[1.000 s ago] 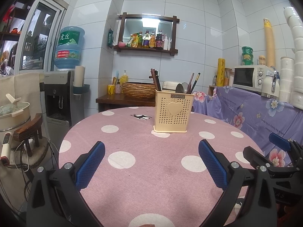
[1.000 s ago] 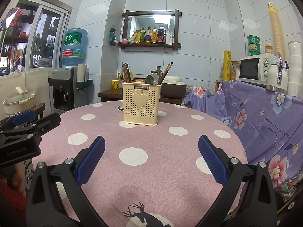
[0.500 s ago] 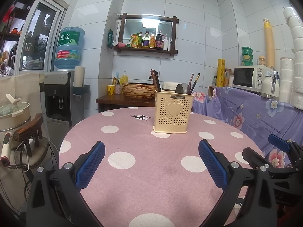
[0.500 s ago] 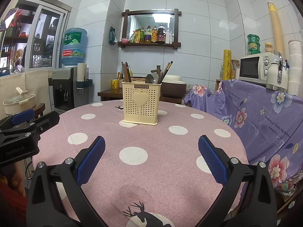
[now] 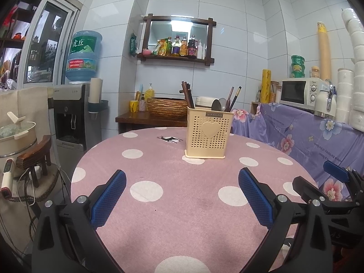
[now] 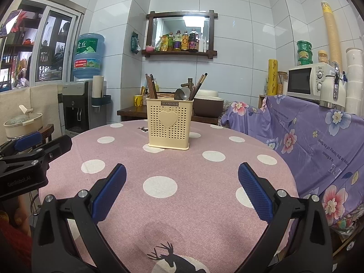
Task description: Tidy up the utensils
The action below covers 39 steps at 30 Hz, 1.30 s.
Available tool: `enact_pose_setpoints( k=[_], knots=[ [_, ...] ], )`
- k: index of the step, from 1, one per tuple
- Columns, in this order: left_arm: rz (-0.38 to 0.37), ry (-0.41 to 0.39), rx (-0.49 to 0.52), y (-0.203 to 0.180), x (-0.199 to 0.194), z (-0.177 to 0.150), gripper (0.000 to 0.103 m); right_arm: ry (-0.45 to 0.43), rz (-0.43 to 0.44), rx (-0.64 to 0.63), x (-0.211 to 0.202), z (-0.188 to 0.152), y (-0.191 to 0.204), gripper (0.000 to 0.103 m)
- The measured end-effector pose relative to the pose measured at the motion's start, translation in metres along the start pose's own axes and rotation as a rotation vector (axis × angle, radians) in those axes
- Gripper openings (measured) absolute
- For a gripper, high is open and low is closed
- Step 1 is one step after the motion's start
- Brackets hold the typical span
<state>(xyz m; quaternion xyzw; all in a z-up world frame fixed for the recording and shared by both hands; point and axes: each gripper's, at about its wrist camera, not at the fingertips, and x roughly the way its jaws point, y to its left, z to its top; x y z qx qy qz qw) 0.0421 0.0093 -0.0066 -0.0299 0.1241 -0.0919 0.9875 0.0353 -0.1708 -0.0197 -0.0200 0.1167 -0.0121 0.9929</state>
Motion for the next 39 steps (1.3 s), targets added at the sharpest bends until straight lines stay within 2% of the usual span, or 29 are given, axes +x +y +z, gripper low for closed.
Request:
enact_pose_setpoints(
  k=[39],
  knots=[
    [0.000,0.007,0.001,0.0045,0.0021,-0.0038,0.098,0.007,-0.001,0.002,0.0009,-0.0015,-0.0020,0.097]
  ],
)
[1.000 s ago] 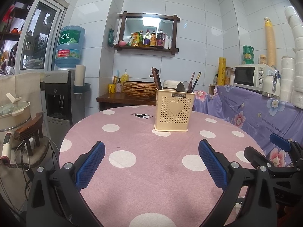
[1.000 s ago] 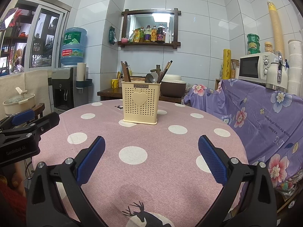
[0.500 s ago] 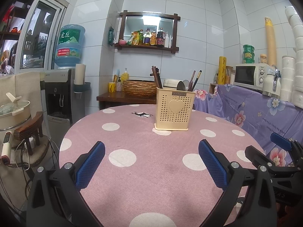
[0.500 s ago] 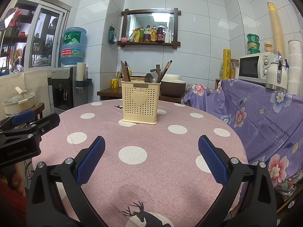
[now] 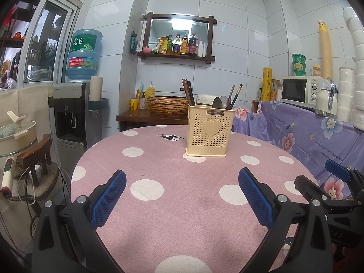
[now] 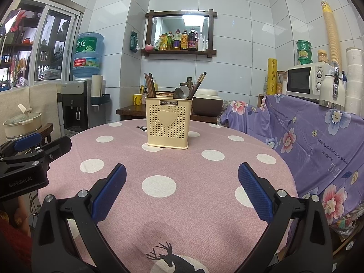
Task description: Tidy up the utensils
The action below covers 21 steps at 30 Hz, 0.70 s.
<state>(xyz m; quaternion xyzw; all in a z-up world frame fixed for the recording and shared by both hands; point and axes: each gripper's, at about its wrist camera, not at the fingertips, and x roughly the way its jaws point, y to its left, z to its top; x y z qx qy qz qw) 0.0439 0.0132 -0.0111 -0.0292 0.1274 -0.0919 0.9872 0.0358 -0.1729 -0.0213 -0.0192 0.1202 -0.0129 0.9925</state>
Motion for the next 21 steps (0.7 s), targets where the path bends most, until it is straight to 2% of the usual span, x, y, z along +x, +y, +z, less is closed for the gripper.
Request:
enact_pose_setpoints(
  k=[21],
  knots=[
    [0.003,-0.009,0.002,0.0004,0.0004,-0.0028,0.098,0.002,-0.003,0.001,0.0000,-0.0021,-0.0007,0.097]
  ],
)
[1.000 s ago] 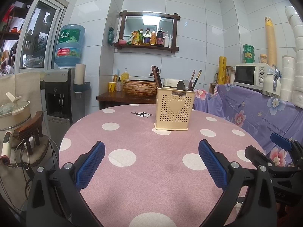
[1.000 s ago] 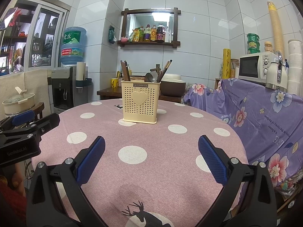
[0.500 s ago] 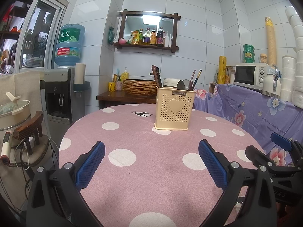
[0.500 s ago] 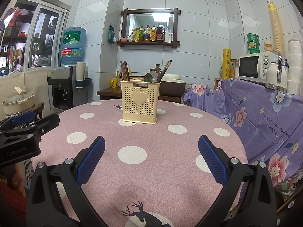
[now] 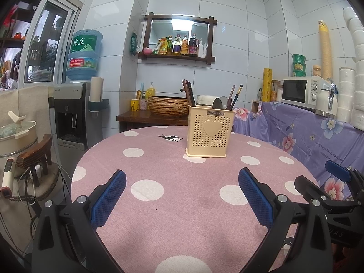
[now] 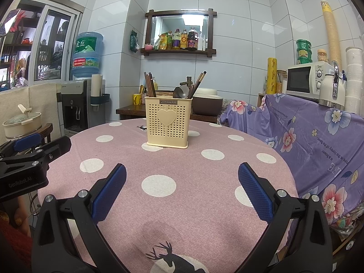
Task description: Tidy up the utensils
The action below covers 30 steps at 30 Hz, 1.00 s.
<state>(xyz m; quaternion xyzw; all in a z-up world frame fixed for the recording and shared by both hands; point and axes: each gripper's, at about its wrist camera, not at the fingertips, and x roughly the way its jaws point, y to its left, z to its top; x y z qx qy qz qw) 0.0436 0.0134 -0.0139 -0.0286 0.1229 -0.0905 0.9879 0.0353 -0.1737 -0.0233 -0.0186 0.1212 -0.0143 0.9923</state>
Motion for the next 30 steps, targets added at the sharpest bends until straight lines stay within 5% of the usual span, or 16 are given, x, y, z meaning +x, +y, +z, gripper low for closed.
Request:
enact_pose_setpoints(
  k=[30],
  knots=[
    [0.001,0.013,0.009,-0.0010,-0.0015,-0.0005,0.098,0.001,-0.006,0.003,-0.0012,-0.0003,-0.0014,0.097]
  ],
)
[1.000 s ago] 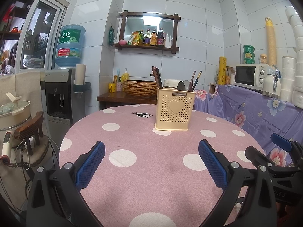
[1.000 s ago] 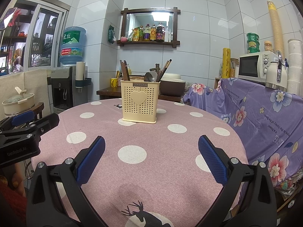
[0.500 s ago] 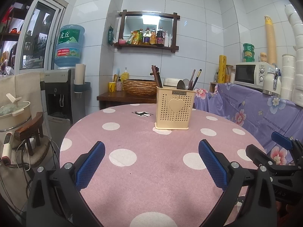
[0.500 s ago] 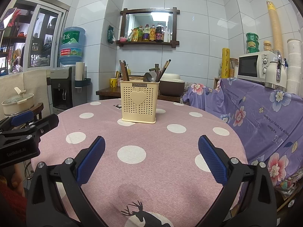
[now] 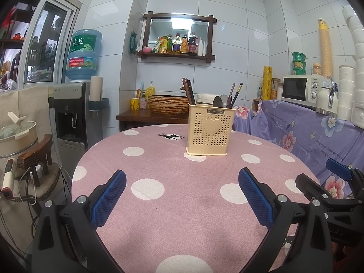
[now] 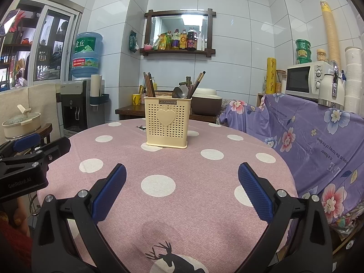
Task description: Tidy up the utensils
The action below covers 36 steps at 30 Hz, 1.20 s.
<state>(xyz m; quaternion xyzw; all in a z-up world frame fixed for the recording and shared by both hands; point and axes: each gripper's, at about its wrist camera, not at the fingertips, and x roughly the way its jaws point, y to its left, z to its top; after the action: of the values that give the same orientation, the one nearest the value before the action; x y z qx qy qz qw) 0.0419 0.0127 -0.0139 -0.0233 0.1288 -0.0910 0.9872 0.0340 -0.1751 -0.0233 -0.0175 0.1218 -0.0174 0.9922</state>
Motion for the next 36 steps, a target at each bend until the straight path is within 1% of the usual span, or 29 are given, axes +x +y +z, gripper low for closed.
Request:
enact_pose_setpoints(
  k=[36],
  knots=[
    [0.006,-0.005,0.002,0.0005,0.0006,0.0005,0.098,0.004,0.001,0.001,0.0009,0.0009,-0.0011,0.097]
  ],
)
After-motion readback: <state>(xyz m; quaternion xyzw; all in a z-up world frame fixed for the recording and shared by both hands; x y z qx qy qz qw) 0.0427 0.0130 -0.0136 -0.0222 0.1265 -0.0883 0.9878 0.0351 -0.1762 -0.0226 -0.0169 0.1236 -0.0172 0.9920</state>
